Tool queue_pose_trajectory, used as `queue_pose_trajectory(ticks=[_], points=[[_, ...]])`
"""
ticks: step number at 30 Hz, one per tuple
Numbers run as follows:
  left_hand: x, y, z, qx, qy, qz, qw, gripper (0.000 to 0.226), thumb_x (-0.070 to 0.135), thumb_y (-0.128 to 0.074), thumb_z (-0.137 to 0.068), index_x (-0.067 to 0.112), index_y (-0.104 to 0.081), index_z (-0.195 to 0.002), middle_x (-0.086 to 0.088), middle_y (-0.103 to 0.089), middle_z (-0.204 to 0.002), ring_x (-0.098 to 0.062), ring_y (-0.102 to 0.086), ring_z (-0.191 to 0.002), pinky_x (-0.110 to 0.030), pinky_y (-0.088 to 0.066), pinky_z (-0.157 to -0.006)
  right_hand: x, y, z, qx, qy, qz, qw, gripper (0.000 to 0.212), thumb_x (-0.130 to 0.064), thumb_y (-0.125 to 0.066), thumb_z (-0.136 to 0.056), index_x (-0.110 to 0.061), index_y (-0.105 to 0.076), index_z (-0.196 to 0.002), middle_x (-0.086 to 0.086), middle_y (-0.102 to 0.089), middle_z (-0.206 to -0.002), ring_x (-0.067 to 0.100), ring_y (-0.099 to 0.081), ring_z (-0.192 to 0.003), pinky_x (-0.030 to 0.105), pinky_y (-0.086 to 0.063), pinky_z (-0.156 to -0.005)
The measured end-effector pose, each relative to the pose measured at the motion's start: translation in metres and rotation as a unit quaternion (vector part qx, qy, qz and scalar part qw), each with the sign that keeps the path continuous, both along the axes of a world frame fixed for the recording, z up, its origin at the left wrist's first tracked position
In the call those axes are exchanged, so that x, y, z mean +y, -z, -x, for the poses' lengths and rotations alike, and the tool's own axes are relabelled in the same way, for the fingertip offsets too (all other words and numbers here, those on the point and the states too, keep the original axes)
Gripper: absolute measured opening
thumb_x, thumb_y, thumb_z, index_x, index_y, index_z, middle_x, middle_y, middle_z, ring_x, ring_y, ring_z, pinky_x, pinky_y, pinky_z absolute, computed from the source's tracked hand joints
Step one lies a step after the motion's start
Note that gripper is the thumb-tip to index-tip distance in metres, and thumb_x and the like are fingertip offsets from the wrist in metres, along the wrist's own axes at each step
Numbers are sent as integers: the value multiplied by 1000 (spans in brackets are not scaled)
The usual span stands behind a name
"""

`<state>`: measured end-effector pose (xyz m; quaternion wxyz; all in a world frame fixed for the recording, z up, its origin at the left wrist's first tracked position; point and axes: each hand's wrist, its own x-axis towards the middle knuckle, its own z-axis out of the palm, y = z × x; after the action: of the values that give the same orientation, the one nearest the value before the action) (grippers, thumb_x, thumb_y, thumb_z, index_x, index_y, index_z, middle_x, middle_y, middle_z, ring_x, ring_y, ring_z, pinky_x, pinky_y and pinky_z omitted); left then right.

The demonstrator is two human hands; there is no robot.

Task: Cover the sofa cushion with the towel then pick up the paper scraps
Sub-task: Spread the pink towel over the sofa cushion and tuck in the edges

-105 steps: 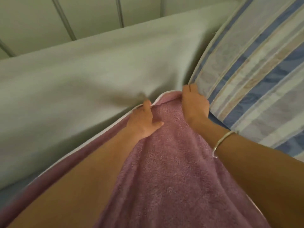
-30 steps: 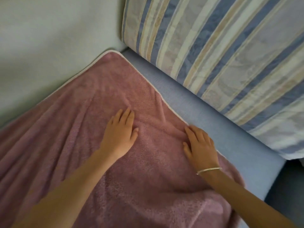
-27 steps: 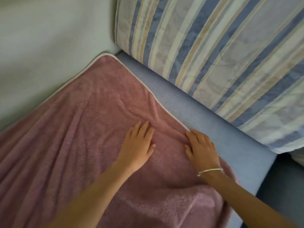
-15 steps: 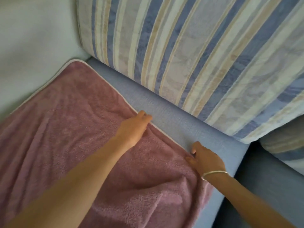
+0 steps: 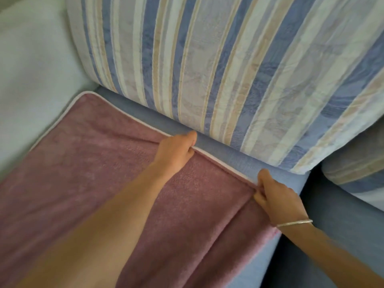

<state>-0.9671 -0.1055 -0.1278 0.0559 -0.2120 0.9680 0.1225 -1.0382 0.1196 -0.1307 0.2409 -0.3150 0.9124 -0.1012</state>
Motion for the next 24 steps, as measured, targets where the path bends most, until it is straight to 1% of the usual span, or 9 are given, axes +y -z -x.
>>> queue_pose_trajectory(ticks=[5,7,10,13,17,19,21,23,24], points=[[32,20,23,54,0,-5,999,16,16,-44,-94,8,-46,-107,-9,-61,-103,-30,-59,-92,-34,-36,-61,31,12,22,1,48,-13,999,19,-25,-46,-93,-16,-31,-87,-4,-42,-61,27,-49,-69,32,-37,-65],[33,31,24,53,-19,-3,998,18,16,-43,-94,8,-47,-109,-9,-58,-108,-28,-57,-98,-34,-36,-63,34,23,23,-11,63,-14,998,23,-32,-48,-93,-18,-31,-88,-6,-40,-61,27,-48,-70,31,-35,-64],[19,39,12,36,-47,-3,998,23,22,-44,-96,11,-49,-115,-9,-57,-113,-26,-58,-100,-34,-43,-68,37,39,20,-38,105,7,994,25,-39,-49,-91,-19,-34,-88,4,-49,-71,35,-58,-80,31,-36,-65],[2,36,7,18,-33,-1,999,20,22,-43,-96,12,-52,-110,-8,-61,-108,-28,-61,-93,-36,-49,-73,45,44,18,-45,118,12,992,32,-42,-46,-91,-19,-38,-70,8,-51,-68,37,-60,-82,32,-36,-63],[-3,33,15,58,-41,8,997,14,15,-40,-96,7,-52,-100,-11,-64,-96,-29,-60,-84,-38,-47,-67,51,44,29,-25,117,-12,993,52,-46,-52,-86,-19,-29,-48,3,-42,-49,34,-55,-66,34,-35,-59],[4,37,9,60,-60,-16,996,18,11,-39,-96,8,-51,-110,-11,-62,-102,-28,-58,-93,-39,-48,-70,49,45,29,-10,110,-29,993,49,-49,-51,-85,-19,-34,-51,9,-53,-58,38,-60,-73,33,-36,-60],[11,42,-2,45,-56,-39,997,35,13,-42,-95,13,-42,-130,-9,-55,-119,-25,-51,-110,-40,-50,-82,42,47,24,30,86,-48,995,33,-44,-50,-88,-17,-47,-69,12,-62,-78,37,-62,-82,31,-36,-61],[16,43,-16,29,-40,-37,998,51,17,-46,-94,16,-27,-142,-7,-49,-131,-24,-47,-119,-38,-48,-91,33,48,14,128,36,4,991,17,-23,-59,-87,-6,-56,-87,14,-60,-86,38,-62,-79,34,-42,-59],[18,42,-25,34,-42,-39,998,55,18,-47,-94,15,-23,-143,-7,-47,-135,-24,-45,-122,-36,-46,-94,27,48,5,186,0,38,982,13,-12,-63,-81,-3,-58,-88,17,-61,-84,38,-62,-74,37,-46,-57]])
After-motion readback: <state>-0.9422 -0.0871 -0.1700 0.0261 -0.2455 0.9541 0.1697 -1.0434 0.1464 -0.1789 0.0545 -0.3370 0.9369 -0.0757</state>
